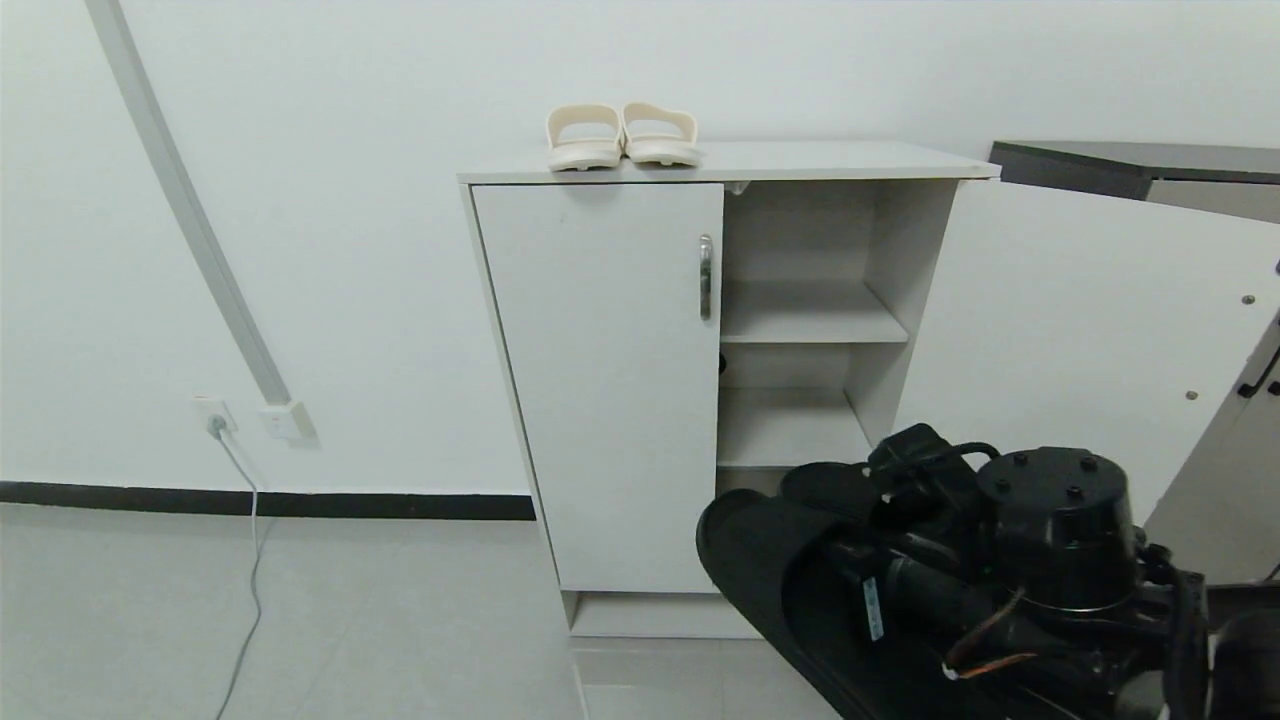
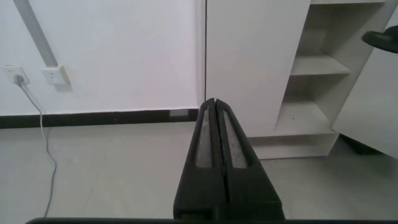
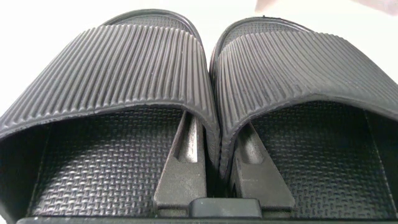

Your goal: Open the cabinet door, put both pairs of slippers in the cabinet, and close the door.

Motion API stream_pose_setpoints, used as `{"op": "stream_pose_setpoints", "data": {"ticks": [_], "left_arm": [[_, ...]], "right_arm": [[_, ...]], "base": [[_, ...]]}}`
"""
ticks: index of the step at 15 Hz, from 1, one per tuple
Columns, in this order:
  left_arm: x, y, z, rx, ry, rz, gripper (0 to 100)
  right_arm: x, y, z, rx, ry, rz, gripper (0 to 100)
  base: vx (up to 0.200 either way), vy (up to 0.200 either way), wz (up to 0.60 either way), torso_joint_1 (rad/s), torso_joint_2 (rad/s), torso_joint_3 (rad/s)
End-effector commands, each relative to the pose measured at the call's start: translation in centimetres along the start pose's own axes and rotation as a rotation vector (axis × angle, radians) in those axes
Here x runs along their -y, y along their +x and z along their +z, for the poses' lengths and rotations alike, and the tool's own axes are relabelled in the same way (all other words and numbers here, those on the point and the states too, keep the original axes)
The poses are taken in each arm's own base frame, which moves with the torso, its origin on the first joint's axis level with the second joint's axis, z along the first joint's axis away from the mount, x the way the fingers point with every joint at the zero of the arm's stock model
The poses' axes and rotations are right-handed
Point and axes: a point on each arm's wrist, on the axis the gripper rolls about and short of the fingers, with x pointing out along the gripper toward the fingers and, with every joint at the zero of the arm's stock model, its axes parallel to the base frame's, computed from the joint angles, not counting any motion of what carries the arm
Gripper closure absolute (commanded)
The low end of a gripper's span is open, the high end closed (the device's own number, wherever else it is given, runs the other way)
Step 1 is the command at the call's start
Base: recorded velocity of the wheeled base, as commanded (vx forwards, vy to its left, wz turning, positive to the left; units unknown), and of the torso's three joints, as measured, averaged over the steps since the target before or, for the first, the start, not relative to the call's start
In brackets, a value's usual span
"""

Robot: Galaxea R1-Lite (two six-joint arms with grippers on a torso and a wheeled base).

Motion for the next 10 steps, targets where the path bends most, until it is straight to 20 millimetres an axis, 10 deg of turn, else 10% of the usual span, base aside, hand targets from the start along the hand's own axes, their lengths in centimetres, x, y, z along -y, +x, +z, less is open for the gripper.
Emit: {"op": "stream_pose_setpoints", "data": {"ticks": [1,6,10], "left_arm": [[0.0,0.0,0.0,-0.001,0.001,-0.001,100],[0.0,0.0,0.0,-0.001,0.001,-0.001,100],[0.0,0.0,0.0,-0.001,0.001,-0.001,100]], "right_arm": [[-2.7,3.9,-1.1,-0.009,0.028,-0.104,100],[-5.3,9.8,-2.4,0.055,0.074,-0.449,100],[-5.3,10.4,-2.4,0.07,0.088,-0.487,100]], "base": [[0.0,0.0,0.0,0.0,0.0,0.0],[0.0,0.0,0.0,0.0,0.0,0.0],[0.0,-0.05,0.0,0.002,0.0,0.001]]}}
